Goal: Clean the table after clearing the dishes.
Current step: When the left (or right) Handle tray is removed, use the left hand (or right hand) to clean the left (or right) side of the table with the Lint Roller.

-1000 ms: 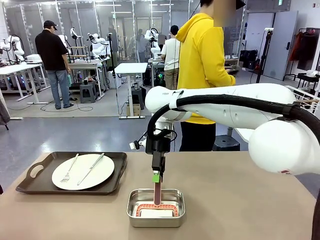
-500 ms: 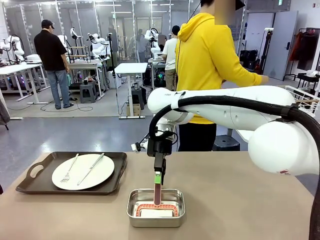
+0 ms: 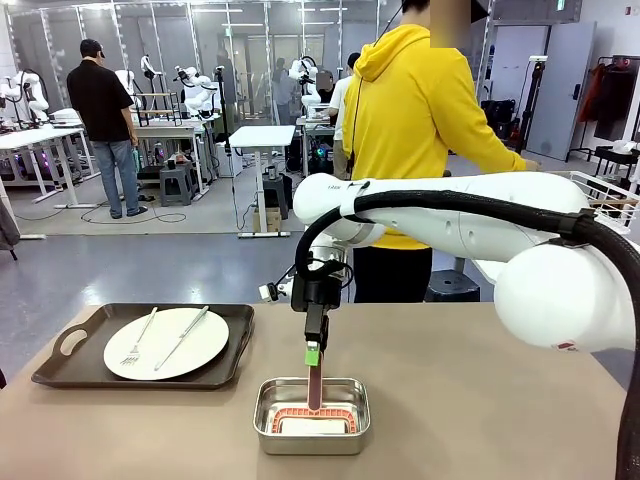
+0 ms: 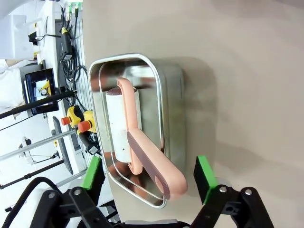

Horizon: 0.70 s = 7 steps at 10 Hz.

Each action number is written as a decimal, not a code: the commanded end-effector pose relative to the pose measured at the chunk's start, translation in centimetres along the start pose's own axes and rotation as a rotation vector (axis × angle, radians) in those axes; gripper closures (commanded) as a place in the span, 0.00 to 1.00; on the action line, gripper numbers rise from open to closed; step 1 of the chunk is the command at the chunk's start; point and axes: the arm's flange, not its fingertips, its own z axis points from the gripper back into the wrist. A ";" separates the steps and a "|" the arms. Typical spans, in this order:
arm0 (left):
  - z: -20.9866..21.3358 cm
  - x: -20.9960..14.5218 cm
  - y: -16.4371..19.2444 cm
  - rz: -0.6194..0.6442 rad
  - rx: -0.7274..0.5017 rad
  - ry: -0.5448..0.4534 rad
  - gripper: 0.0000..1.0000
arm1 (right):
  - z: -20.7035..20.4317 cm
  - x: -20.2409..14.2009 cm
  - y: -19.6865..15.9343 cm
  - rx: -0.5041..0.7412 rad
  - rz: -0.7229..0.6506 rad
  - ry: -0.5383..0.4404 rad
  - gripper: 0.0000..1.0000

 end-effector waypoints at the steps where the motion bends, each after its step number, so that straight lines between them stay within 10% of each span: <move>1: 0.3 -0.2 -0.2 -0.002 -0.004 -0.001 0.00 | 0.8 0.8 -0.3 0.009 0.011 0.022 0.15; 7: 0.3 -0.2 -0.2 -0.002 -0.004 -0.001 0.00 | 1.3 0.7 0.0 0.026 0.018 0.016 0.70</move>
